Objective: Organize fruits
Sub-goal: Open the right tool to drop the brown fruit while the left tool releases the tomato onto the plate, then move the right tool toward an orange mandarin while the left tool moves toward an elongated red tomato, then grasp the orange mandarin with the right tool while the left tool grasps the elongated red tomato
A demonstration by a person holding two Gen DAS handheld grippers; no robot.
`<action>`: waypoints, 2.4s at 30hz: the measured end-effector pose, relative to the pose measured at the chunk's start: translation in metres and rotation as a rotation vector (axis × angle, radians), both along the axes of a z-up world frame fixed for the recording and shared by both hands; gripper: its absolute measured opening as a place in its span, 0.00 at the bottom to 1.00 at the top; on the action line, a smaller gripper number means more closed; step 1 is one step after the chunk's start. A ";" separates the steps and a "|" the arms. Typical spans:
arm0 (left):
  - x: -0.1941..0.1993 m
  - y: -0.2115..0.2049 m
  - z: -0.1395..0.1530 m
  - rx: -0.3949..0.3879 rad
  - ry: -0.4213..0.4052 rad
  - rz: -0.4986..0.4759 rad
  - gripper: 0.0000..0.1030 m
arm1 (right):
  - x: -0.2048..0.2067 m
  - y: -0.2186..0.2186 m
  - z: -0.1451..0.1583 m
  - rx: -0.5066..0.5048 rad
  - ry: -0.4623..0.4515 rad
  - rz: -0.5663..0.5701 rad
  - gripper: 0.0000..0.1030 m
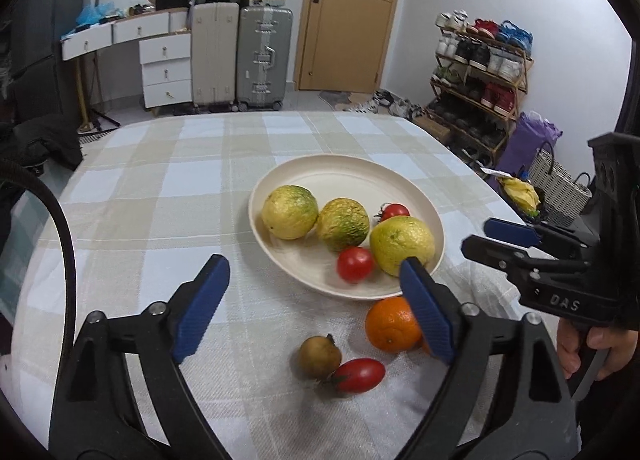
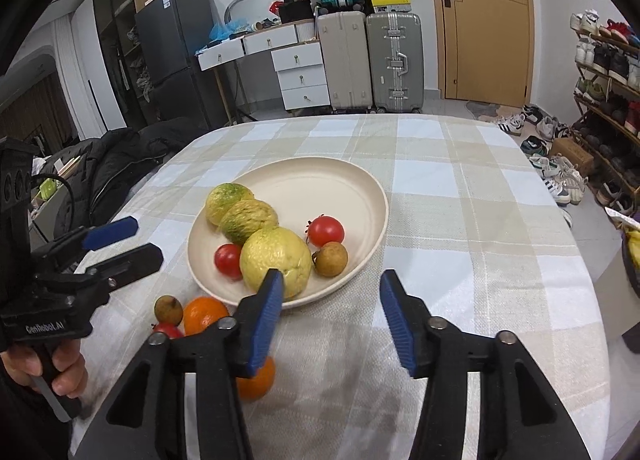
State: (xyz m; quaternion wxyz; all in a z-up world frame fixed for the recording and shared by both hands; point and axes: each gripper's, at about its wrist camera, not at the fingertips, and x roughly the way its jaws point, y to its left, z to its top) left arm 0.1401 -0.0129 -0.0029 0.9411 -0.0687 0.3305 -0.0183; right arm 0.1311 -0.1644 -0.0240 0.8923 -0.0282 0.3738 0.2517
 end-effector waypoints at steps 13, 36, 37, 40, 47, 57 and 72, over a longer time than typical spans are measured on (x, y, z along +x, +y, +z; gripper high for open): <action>-0.054 0.007 0.013 -0.006 -0.033 0.028 0.99 | -0.039 0.001 0.006 -0.040 -0.042 0.069 1.00; -0.045 -0.003 -0.027 0.009 0.095 -0.006 0.99 | -0.039 0.013 -0.030 -0.082 0.084 0.112 1.00; -0.045 -0.003 -0.027 0.011 0.099 -0.006 0.99 | -0.039 0.014 -0.030 -0.078 0.089 0.115 1.00; -0.043 -0.002 -0.029 0.009 0.102 -0.001 0.99 | -0.038 0.015 -0.032 -0.059 0.098 0.127 1.00; -0.041 0.004 -0.031 -0.004 0.113 0.008 0.99 | -0.040 0.022 -0.036 -0.052 0.115 0.167 0.96; -0.037 0.005 -0.035 -0.008 0.131 0.007 0.99 | -0.047 0.033 -0.036 -0.026 0.128 0.233 0.73; -0.034 0.003 -0.040 -0.018 0.148 -0.006 0.99 | -0.044 0.032 -0.037 -0.014 0.140 0.222 0.46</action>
